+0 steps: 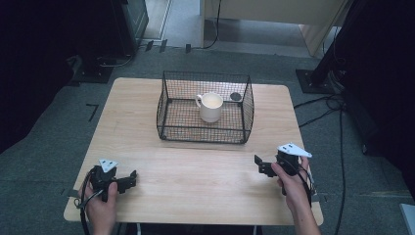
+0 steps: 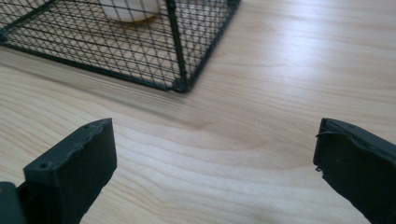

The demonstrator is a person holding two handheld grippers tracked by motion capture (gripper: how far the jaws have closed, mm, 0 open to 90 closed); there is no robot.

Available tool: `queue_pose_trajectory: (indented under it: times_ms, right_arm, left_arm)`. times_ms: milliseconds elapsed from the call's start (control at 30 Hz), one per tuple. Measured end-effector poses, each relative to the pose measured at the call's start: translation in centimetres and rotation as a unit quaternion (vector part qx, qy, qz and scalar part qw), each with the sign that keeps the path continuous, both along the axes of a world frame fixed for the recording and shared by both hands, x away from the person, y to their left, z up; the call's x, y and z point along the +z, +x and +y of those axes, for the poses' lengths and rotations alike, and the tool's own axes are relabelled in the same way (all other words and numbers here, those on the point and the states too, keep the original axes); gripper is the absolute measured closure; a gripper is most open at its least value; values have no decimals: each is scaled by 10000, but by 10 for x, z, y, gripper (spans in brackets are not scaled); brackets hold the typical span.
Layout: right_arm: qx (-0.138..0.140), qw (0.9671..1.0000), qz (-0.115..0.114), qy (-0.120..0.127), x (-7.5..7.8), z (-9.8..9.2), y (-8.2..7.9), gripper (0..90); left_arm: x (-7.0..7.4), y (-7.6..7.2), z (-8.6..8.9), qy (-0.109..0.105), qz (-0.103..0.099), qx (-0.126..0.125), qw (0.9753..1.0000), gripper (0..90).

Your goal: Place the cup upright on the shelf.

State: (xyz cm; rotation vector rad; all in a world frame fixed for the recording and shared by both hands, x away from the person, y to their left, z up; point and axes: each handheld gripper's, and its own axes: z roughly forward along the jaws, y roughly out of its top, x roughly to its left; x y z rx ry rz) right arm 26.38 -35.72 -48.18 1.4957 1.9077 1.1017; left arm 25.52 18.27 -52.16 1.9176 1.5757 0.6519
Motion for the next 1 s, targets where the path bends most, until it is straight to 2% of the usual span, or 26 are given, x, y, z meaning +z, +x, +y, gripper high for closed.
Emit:
queue_pose_trajectory:
  times_ms: [400,1000]
  right_arm:
    - [-362,9992,177,-37,-19,-26,-16,0]
    - [-787,9957,366,-318,-37,-58,-42,0]
  left_arm:
    - [0,0,-2,-9,-6,-25,10000,0]
    - [0,0,-2,-8,-4,-27,10000,0]
